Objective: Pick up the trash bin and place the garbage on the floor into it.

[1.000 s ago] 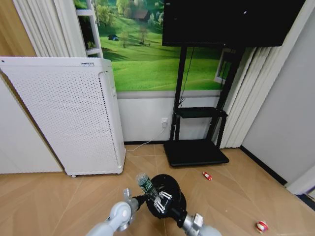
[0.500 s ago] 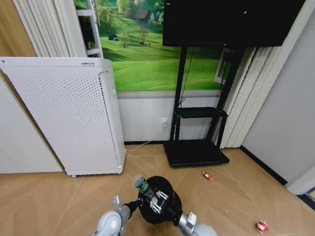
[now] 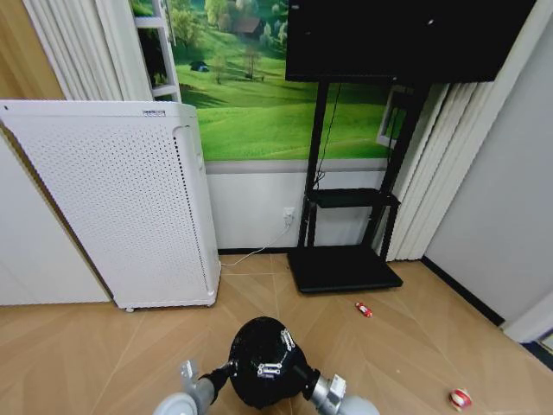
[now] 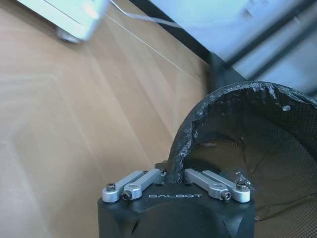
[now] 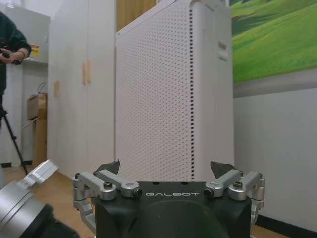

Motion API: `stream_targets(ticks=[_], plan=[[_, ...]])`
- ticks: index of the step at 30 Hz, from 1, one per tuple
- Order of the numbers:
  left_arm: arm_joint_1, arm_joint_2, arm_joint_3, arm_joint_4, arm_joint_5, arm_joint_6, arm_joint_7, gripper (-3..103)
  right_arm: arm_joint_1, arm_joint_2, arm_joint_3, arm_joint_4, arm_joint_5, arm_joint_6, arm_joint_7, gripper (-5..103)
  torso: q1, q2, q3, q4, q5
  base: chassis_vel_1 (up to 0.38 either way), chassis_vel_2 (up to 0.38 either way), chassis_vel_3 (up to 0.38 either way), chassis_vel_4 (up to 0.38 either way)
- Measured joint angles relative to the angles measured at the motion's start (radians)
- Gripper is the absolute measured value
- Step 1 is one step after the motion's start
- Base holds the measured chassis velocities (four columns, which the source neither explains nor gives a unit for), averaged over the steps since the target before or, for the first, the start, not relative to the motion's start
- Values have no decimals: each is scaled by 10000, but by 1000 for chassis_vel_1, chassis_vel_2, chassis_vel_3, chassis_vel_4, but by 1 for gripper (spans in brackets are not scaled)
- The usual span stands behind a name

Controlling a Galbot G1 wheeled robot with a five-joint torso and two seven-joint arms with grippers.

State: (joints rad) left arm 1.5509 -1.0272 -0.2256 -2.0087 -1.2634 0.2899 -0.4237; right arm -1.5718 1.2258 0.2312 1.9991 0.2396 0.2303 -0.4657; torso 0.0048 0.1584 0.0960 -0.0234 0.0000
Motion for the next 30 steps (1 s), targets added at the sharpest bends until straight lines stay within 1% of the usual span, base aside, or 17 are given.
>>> stream_targets(ticks=[3, 4, 7, 8, 10, 11, 13, 14, 15, 17, 21, 22, 23, 24, 25, 27, 30], plan=[[260, -6, -728, -323, -277, -307, -827, 2, -253, 204, 562, 727, 662, -445, 931, 100, 0, 0, 0, -7, -3, 0, 0, 0, 0], [260, -6, -728, -323, -277, -307, -827, 2, -253, 204, 562, 727, 662, -445, 931, 100, 0, 0, 0, -7, -3, 0, 0, 0, 0], [512, -46, -1760, -496, -460, -505, -1358, 2, 10, 261, 942, 1038, 1726, -1178, 2511, 100, 0, 0, 0, -2, 0, 0, 0, 0, 0], [512, -46, -1760, -496, -460, -505, -1358, 2, 10, 261, 942, 1038, 1726, -1178, 2511, 100, 0, 0, 0, -2, 0, 0, 0, 0, 0], [656, -114, -2636, -577, -639, -553, -1704, 2, 336, 245, 1169, 917, 2234, -2096, 4218, 103, 0, 0, 1, -3, -3, 0, 0, 0, 0], [656, -114, -2636, -577, -639, -553, -1704, 2, 336, 245, 1169, 917, 2234, -2096, 4218, 103, 0, 0, 1, -3, -3, 0, 0, 0, 0], [745, -163, -3103, -631, -716, -553, -1853, 2, 485, 186, 1226, 683, 2396, -2365, 4814, 101, 0, 0, 1, -3, -2, 0, 0, 0, 0], [869, -223, -3836, -671, -770, -517, -1999, 2, 619, 117, 1348, 206, 2448, -2452, 5279, 100, 1, 0, 2, -1, -1, 0, 0, 0, 0], [869, -223, -3836, -671, -770, -517, -1999, 2, 619, 117, 1348, 206, 2448, -2452, 5279, 100, 1, 0, 2, -1, -1, 0, 0, 0, 0], [1043, -320, -4561, -691, -817, -369, -2137, 2, 533, 84, 1447, 111, 2441, -2447, 5462, 100, 1, 0, 2, -3, 2, 0, 0, 0, 0], [1426, -497, -5238, -664, -750, -145, -2087, 2, 337, 148, 1424, 335, 2338, -2393, 5458, 100, 1, 0, 1, -4, -3, 0, 0, 0, 0], [1689, -616, -5524, -574, -587, -69, -1865, 2, 214, 285, 1386, 402, 2096, -2252, 5407, 100, 1, 0, 1, -1, 1, 0, 0, 0, 0], [1689, -616, -5524, -574, -587, -69, -1865, 2, 214, 285, 1386, 402, 2096, -2252, 5407, 100, 1, 0, 1, -1, 1, 0, 0, 0, 0], [1947, -719, -5713, -477, -348, -36, -1563, 2, 86, 403, 1382, 545, 1965, -2187, 5398, 100, 0, 0, 1, 0, -2, 0, 0, 0, 0], [1947, -719, -5713, -477, -348, -36, -1563, 2, 86, 403, 1382, 545, 1965, -2187, 5398, 100, 0, 0, 1, 0, -2, 0, 0, 0, 0], [2344, -845, -5958, -354, 128, 21, -1017, 2, -224, 438, 1400, 960, 2029, -2768, 5568, 100, 1, 0, 0, -2, -2, 0, 0, 0, 0], [2547, -903, -6031, -277, 483, 68, -685, 2, -345, 380, 1435, 1042, 2106, -3015, 5649, 100, 0, -1, 0, -3, -3, 0, 0, 0, 0]])
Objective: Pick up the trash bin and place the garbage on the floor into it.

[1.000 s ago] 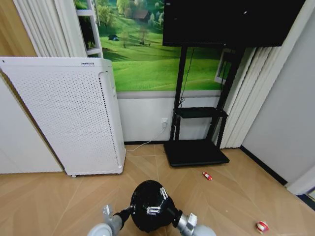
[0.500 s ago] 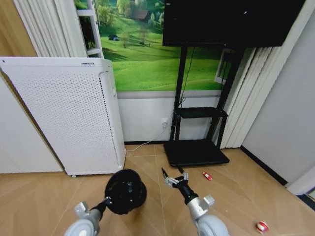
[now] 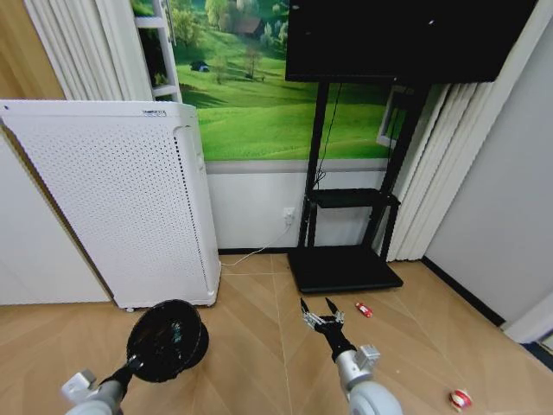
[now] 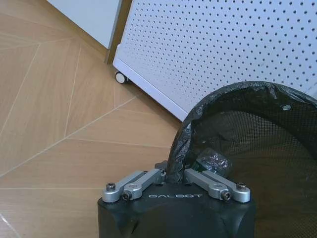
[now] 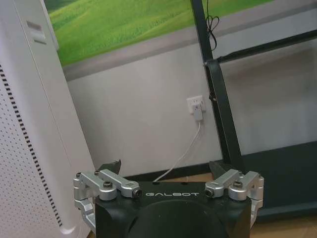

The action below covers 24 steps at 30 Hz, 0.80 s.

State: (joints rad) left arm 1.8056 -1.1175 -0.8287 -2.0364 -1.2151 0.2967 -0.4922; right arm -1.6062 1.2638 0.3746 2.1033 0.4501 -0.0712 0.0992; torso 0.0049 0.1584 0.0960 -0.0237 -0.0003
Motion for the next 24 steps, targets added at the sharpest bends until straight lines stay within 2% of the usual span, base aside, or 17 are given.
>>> stream_targets(ticks=[2, 11, 24], plan=[[100, -63, -33, 64, 309, 0, 243, 2, -62, -52, 109, -6, -29, -80, 6, 100, 0, 0, 0, 0, 3, 0, 0, 0, 0], [471, -402, -41, 32, 673, -44, 608, 2, -181, -141, 167, 25, 76, -195, -97, 100, 0, -1, -1, -1, 3, 0, 0, 0, 0], [680, -626, 14, -46, 851, -87, 718, 2, -313, -194, 131, 23, -115, 45, -326, 100, 2, 0, 1, -1, 2, -45, 9, 41, -10]])
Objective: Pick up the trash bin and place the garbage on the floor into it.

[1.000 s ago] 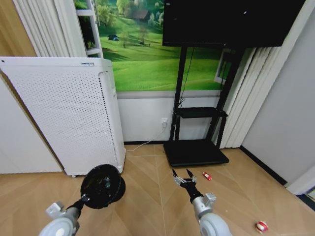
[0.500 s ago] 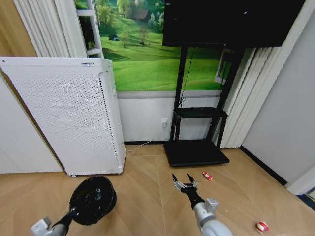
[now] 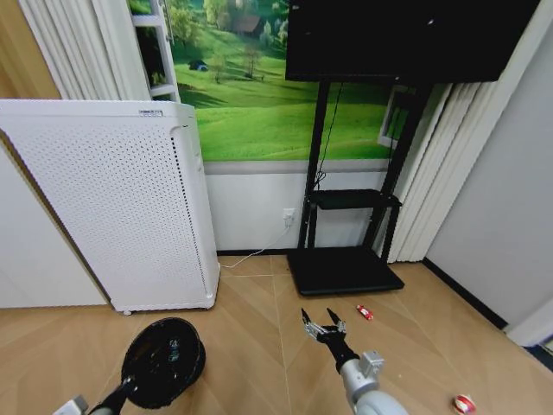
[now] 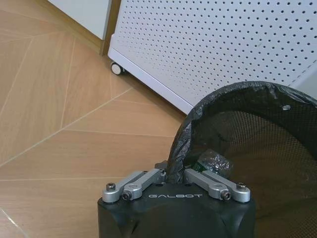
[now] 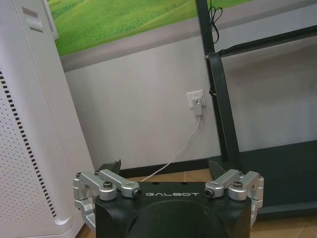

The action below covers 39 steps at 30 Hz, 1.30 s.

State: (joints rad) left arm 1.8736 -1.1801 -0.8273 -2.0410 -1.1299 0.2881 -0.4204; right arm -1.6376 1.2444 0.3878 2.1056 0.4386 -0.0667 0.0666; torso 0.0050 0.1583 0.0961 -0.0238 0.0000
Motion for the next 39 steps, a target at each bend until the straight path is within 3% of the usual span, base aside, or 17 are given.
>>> stream_targets(ticks=[19, 25, 39], plan=[[64, -106, -39, -23, 49, -26, -4, 2, 209, 79, -174, -421, -352, 140, -268, 100, 0, 1, -1, 1, -2, -97, -113, 104, 113], [221, -168, -142, -25, 87, -48, 57, 2, 653, -29, -296, -1057, -346, 180, -645, 100, -2, 0, -1, 1, -2, 29, 54, -43, -65], [511, -544, -198, -93, 356, -123, 205, 2, 889, -369, -356, -1621, -328, 348, -661, 99, -3, 0, 0, 0, -2, -151, 137, 148, -133]])
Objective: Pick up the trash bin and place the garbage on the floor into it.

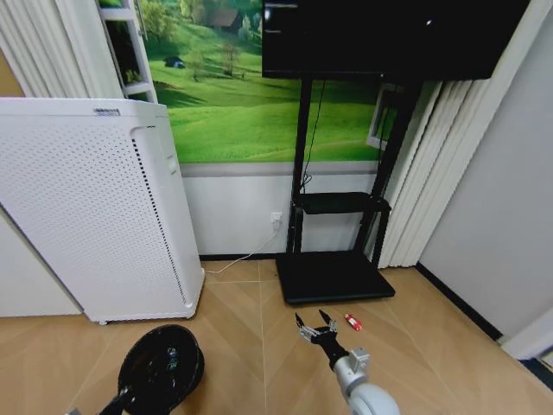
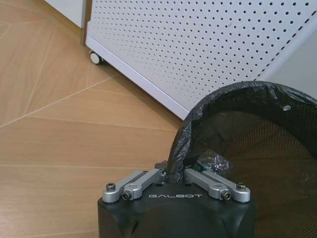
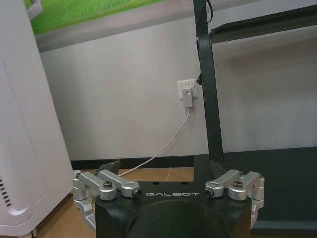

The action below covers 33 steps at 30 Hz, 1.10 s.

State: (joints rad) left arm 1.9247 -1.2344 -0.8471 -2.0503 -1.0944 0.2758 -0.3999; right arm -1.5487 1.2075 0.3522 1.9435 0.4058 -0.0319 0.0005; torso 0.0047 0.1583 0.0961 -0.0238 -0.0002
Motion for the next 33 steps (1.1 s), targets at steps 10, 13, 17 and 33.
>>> stream_targets(ticks=[10, 13, 17, 33], plan=[[50, -159, 128, -72, 147, -11, 3, 2, -180, -9, 39, -33, -407, 381, -46, 100, 4, -1, 1, 0, -3, -307, 206, 292, -201], [92, -202, 217, -120, 227, -11, 4, 2, -350, 48, 81, -24, -539, 835, -147, 100, 7, -1, 2, 0, 4, -329, -7, 313, 35], [166, -209, 265, -158, 244, 23, 75, 2, -594, 84, 229, 82, -795, 1307, -218, 100, 7, -1, 3, -4, 0, -272, -81, 172, 106], [708, -82, -67, -417, 716, 238, 1698, 2, 138, -34, 102, -2062, -1775, 159, 10, 100, 0, 1, 0, 0, 4, 12, -51, 11, 47]])
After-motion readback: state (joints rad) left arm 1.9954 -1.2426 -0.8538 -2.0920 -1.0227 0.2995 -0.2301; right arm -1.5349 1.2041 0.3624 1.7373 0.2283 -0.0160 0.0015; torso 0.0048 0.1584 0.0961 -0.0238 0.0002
